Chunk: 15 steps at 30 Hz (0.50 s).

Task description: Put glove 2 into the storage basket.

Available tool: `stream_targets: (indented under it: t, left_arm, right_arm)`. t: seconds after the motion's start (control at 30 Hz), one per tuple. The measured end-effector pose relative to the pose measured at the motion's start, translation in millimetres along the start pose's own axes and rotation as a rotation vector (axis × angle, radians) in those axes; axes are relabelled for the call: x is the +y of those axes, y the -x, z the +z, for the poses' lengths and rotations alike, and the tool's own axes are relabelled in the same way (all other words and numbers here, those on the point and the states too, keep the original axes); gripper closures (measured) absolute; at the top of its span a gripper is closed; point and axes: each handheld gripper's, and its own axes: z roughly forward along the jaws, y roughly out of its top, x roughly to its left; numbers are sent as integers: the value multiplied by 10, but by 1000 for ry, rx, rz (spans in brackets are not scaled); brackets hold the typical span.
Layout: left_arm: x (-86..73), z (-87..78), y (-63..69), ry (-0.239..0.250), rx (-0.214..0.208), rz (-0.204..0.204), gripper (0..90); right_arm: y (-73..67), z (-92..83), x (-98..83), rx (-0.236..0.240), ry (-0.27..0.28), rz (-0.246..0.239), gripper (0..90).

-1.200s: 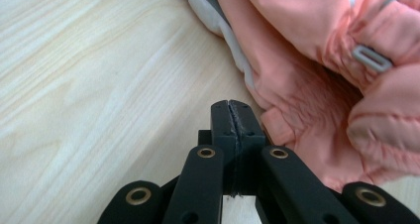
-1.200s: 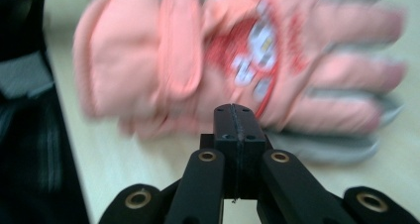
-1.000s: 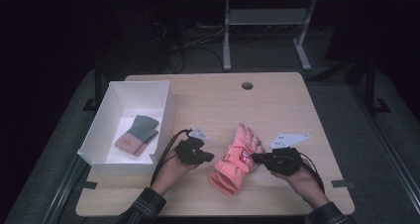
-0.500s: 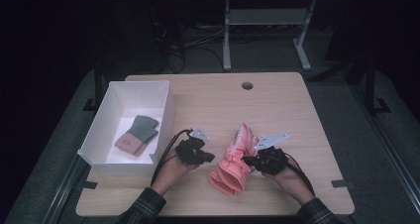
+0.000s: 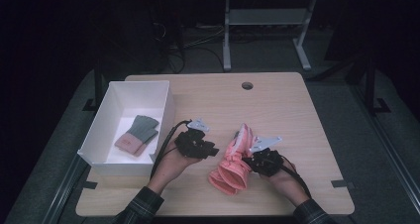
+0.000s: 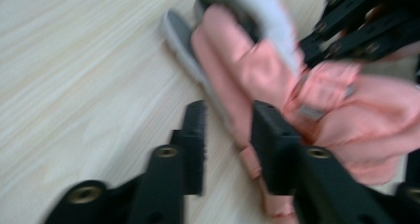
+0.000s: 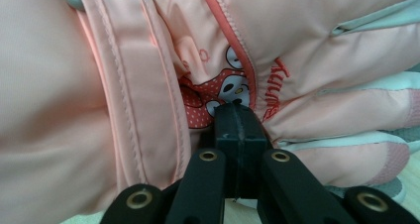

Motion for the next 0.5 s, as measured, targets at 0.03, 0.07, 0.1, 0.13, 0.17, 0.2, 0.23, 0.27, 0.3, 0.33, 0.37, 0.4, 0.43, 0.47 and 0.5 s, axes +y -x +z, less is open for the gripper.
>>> stream_targets:
  t: [0.03, 0.07, 0.1, 0.13, 0.17, 0.2, 0.23, 0.27, 0.3, 0.33, 0.37, 0.4, 0.43, 0.47, 0.5]
  left_arm:
    - [36, 8, 19, 7, -2, -3, 543]
    - [70, 18, 35, 7, -10, 3, 495]
    - [104, 38, 58, 5, -19, -1, 465]
    - [137, 60, 75, -4, -26, 11, 420]
    - [167, 82, 91, -12, -30, 25, 391]
    - [198, 103, 104, -19, -36, 35, 371]
    - [228, 132, 115, -17, -42, 37, 355]
    - [265, 169, 127, -9, -50, 32, 335]
    - [286, 191, 131, -6, -52, 33, 324]
    - [315, 218, 128, -11, -58, 41, 314]
    - [339, 256, 133, -8, -64, 35, 298]
    - [361, 290, 131, -18, -65, 42, 284]
    - [377, 324, 130, -29, -65, 44, 272]
    - [387, 362, 131, -30, -67, 32, 266]
    - [393, 399, 124, -35, -68, 31, 258]
  right_arm:
    - [1, 0, 0, 1, 0, 1, 900]
    - [5, 0, 0, 4, 1, 3, 900]
    - [8, 1, 0, 7, 1, 7, 900]
    - [12, 2, -2, 8, 2, 6, 900]
    - [12, 1, -3, 9, 3, 7, 900]
    - [14, 0, -4, 10, 3, 6, 900]
    - [13, 0, -5, 10, 3, 6, 900]
    - [14, 0, -5, 10, 3, 6, 900]
    - [14, 0, -6, 10, 3, 7, 900]
    - [14, 0, -6, 10, 3, 7, 900]
    - [13, -1, -6, 11, 2, 9, 900]
    - [13, -1, -6, 11, 2, 10, 900]
    - [14, -1, -6, 11, 2, 10, 900]
    - [15, -1, -6, 12, 2, 10, 900]
    - [16, -1, -6, 14, 3, 12, 900]
